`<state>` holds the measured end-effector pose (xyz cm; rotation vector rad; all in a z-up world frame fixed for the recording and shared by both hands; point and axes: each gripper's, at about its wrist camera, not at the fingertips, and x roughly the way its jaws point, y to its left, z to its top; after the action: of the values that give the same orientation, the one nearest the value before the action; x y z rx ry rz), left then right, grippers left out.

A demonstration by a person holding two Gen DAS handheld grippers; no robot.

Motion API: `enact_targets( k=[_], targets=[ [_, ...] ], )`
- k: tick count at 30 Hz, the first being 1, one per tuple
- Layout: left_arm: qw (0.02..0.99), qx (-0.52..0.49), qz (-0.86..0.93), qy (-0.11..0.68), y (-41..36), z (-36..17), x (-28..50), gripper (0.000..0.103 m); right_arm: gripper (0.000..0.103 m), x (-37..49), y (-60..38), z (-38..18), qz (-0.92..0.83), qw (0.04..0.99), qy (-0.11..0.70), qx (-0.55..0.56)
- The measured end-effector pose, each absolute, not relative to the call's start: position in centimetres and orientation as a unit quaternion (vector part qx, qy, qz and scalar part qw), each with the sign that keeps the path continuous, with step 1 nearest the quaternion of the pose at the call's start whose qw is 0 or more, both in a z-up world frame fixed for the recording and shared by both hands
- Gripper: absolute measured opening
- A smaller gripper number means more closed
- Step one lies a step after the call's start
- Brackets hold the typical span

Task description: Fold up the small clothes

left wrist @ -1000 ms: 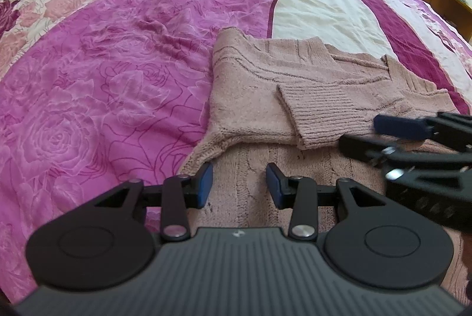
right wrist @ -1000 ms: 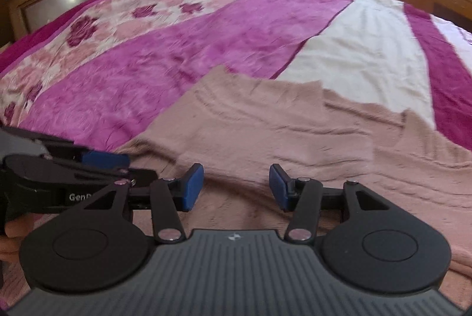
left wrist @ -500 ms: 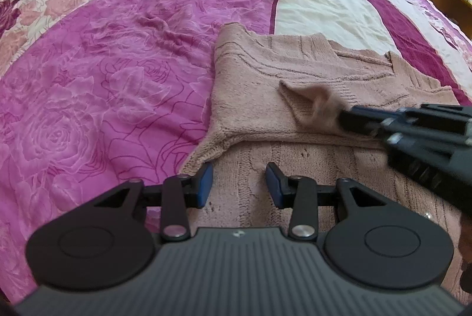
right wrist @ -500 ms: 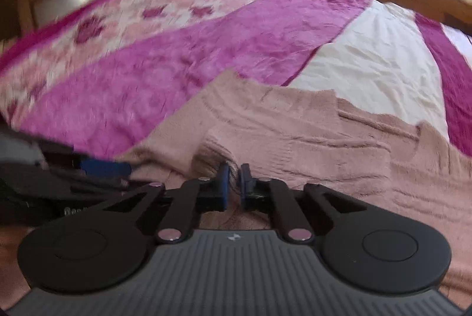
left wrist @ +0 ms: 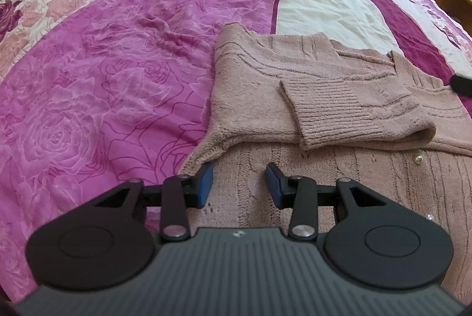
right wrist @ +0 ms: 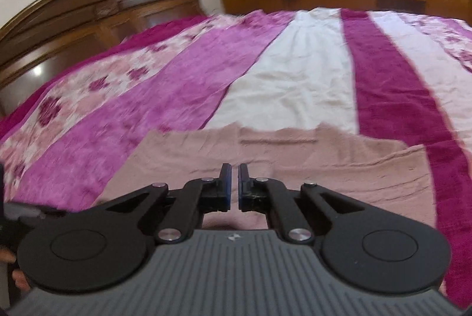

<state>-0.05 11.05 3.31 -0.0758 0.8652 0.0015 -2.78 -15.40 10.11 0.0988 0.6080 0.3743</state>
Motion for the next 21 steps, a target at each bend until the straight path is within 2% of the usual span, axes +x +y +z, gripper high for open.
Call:
enact_targets(
  k=[3, 4, 5, 15, 21],
  targets=[
    [0.906, -0.037, -0.002, 0.421, 11.1, 3.6, -0.4, 0.042, 0.031, -2.8, -13.0, 9.0, 0.207, 0.929, 0.306, 0.027],
    [0.906, -0.036, -0.004, 0.421, 11.2, 3.7, -0.6, 0.042, 0.047, -2.8, -12.1, 8.6, 0.215, 0.926, 0.31, 0.024],
    [0.906, -0.033, -0.005, 0.421, 11.2, 3.8, -0.8, 0.042, 0.056, -2.9, -11.3, 8.2, 0.223, 0.923, 0.313, 0.021],
    [0.905, -0.052, -0.014, 0.423, 12.1, 3.5, -1.1, 0.042, 0.057, -2.4, -4.2, 5.5, 0.279, 0.899, 0.32, -0.103],
    [0.905, -0.054, -0.016, 0.422, 12.2, 3.2, -1.0, 0.042, 0.057, -2.2, -3.2, 4.5, 0.278, 0.901, 0.303, -0.137]
  ],
)
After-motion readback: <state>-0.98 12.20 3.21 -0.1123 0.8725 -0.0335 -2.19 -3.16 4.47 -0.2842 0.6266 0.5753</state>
